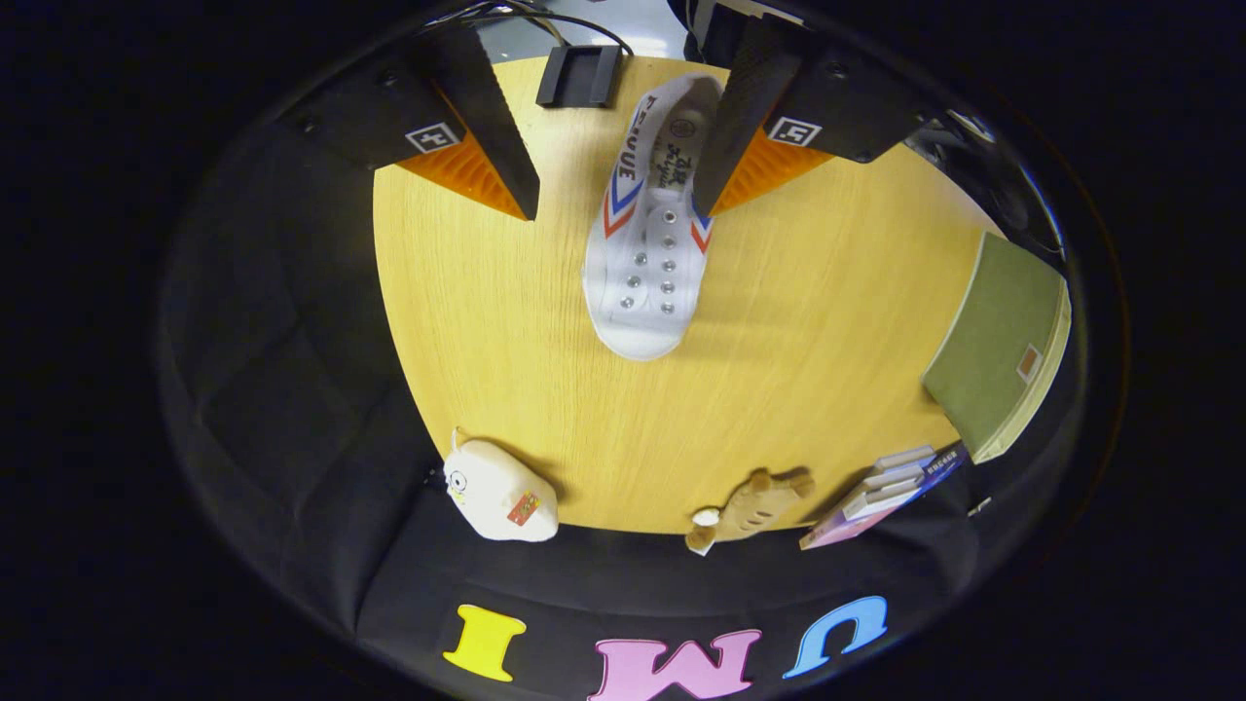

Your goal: Open the storage box then place both shoes into the box .Put the left shoe in first, then the right shoe, with the right side of both shoes facing outward in a uniform manner.

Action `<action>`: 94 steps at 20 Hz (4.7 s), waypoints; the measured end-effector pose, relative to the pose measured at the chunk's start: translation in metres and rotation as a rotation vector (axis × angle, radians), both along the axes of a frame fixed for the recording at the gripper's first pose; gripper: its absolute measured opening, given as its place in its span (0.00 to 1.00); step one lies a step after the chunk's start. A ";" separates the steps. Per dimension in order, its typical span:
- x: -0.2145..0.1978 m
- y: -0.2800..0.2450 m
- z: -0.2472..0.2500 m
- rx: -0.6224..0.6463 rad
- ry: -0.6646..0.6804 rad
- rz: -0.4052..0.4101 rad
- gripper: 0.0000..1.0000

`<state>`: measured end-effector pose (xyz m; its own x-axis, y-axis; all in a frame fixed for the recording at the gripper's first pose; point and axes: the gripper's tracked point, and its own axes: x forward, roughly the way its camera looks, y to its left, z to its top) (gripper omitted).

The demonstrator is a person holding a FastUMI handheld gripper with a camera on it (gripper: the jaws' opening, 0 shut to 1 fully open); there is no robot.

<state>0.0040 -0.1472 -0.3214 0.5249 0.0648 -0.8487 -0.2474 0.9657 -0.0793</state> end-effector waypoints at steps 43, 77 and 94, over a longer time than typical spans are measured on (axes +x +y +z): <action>-0.014 0.196 0.137 0.444 0.030 -0.281 0.06; -0.061 0.496 0.123 0.483 0.125 -0.084 0.40; 0.013 0.318 0.301 0.444 -0.533 0.134 0.98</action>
